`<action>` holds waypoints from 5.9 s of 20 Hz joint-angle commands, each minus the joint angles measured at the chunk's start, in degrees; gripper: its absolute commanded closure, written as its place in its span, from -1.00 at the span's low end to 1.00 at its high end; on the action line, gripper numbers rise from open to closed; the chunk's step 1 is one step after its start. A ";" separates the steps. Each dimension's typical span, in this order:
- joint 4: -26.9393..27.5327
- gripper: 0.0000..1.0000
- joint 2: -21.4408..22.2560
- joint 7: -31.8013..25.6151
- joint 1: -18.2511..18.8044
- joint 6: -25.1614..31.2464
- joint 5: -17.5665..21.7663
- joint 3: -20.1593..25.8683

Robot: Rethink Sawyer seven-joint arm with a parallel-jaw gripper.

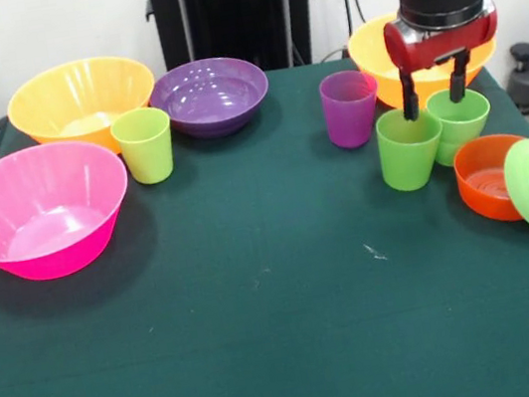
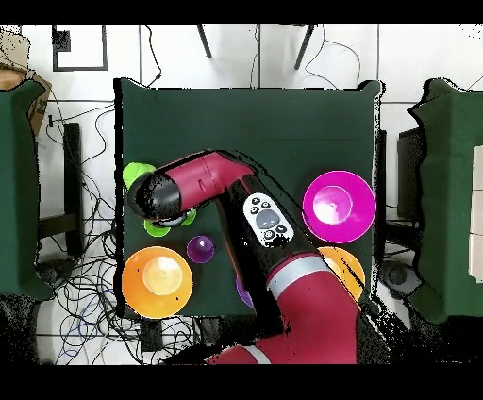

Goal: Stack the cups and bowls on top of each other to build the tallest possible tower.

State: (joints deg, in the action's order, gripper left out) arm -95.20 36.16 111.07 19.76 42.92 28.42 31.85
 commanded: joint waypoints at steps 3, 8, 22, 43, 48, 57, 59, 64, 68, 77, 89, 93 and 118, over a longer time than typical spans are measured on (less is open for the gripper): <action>-1.17 -1.00 -3.32 10.90 -3.38 -3.84 -1.72 -5.77; -2.26 -1.00 -0.12 12.16 -5.32 -0.98 -4.83 -6.97; -2.23 -1.00 5.00 17.34 -14.63 2.80 -13.82 -12.65; -2.58 -1.00 -1.69 13.60 -13.28 -9.15 -13.05 -13.04; -1.60 -1.00 -0.63 14.08 -14.04 -6.03 -14.66 -13.09; 4.74 -1.00 0.70 11.23 -13.57 5.11 -18.29 -11.61; 4.56 -1.00 -0.20 11.03 -13.18 4.71 -19.10 -11.05; 5.20 -1.00 -1.05 12.43 -14.38 3.85 -19.30 -11.81; 5.59 -1.00 -0.65 10.86 -13.31 5.23 -20.25 -10.78; 6.38 -1.00 -2.20 10.05 -13.30 4.00 -19.84 -11.42; 8.25 -1.00 -8.45 5.43 -9.94 -1.63 -17.29 -9.94; 9.26 -1.00 -10.16 4.97 -9.58 -2.76 -17.27 -8.96; 6.75 -1.00 -7.57 7.29 -9.01 -1.38 -19.30 -7.97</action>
State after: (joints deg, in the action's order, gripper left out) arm -88.16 28.46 119.37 9.93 42.80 8.85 21.30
